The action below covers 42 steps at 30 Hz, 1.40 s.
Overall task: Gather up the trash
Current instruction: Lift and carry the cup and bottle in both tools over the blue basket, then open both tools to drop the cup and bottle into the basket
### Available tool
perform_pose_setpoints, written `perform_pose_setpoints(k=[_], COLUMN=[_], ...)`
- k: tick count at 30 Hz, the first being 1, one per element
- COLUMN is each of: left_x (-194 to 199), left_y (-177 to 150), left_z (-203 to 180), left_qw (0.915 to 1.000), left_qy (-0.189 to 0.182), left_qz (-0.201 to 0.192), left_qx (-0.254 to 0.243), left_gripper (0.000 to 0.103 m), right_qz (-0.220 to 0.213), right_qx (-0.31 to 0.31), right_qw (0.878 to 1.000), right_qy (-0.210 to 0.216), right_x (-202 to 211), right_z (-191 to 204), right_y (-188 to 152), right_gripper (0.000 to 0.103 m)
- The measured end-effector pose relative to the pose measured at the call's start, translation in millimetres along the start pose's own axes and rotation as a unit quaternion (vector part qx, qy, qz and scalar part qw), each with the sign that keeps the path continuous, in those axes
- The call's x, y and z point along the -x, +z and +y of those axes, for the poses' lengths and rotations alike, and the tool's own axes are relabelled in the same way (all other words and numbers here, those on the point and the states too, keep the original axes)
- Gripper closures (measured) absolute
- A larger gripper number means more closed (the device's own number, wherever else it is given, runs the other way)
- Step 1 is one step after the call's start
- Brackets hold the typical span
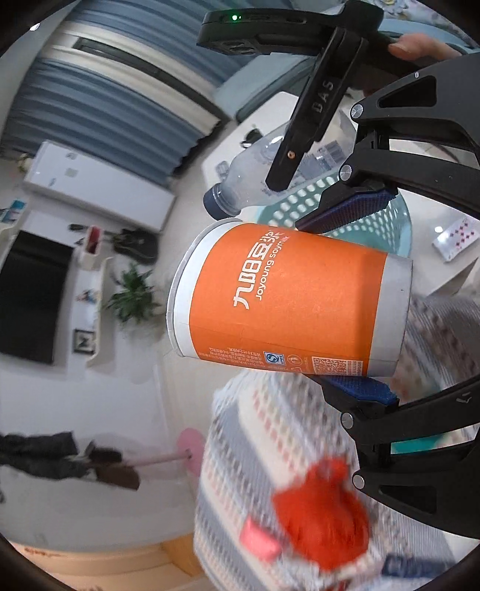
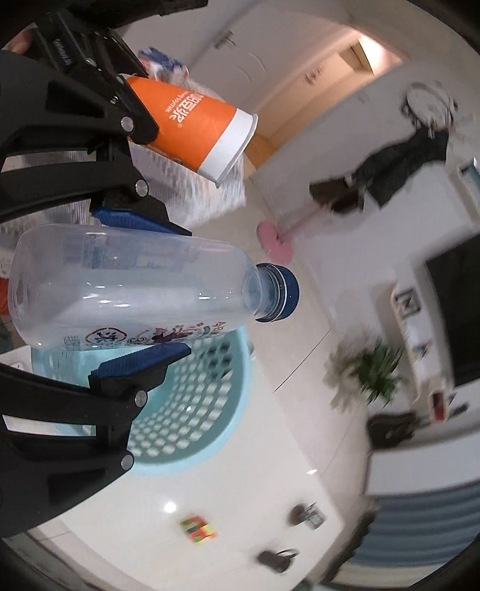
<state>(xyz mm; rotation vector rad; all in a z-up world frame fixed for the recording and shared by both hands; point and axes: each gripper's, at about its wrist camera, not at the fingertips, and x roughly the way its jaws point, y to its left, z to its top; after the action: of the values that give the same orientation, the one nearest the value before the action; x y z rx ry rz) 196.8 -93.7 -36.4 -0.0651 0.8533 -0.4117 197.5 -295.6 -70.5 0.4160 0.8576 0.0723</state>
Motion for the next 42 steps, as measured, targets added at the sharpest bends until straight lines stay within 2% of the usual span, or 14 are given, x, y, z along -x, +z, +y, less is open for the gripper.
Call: perform_pose_setpoints(k=[8,12,17,23,30,37,42], left_x=[-87,-104,-111,-91,-52,18,70], left_y=[-11,-15,-19,-23,-28,-39,-52], left_z=[-28,-30,-30,-30,-27,2,36], left_qw=[0.9963,0.9947,0.9938,0.995,0.9975,0.9997,0.9979], left_qy=[-0.001,0.012,0.017,0.012,0.007,0.019,0.034], left_qz=[0.086,0.1,0.107,0.095,0.062,-0.009,-0.051], left_qx=[-0.006,-0.022,-0.023,-0.027,-0.032,-0.009,0.024], left_gripper=[0.035,0.034,0.029,0.027,0.027,0.027,0.027], right_qz=[0.061,0.076,0.067,0.056,0.037,-0.001,-0.017], right_qx=[-0.064,-0.077,-0.082,-0.075,-0.038,0.039,0.102], right_qw=[0.995,0.993,0.994,0.995,0.998,0.999,0.994], right_qy=[-0.035,-0.04,-0.04,-0.03,-0.024,0.002,0.037], right_x=[-58,-66,-60,-43,-19,9,23], right_z=[-69,-81,-89,-82,-49,22,86], right_y=[-20,-29,-27,-28,-33,-37,-45], right_gripper=[0.051,0.05,0.049,0.049,0.049,0.049,0.049])
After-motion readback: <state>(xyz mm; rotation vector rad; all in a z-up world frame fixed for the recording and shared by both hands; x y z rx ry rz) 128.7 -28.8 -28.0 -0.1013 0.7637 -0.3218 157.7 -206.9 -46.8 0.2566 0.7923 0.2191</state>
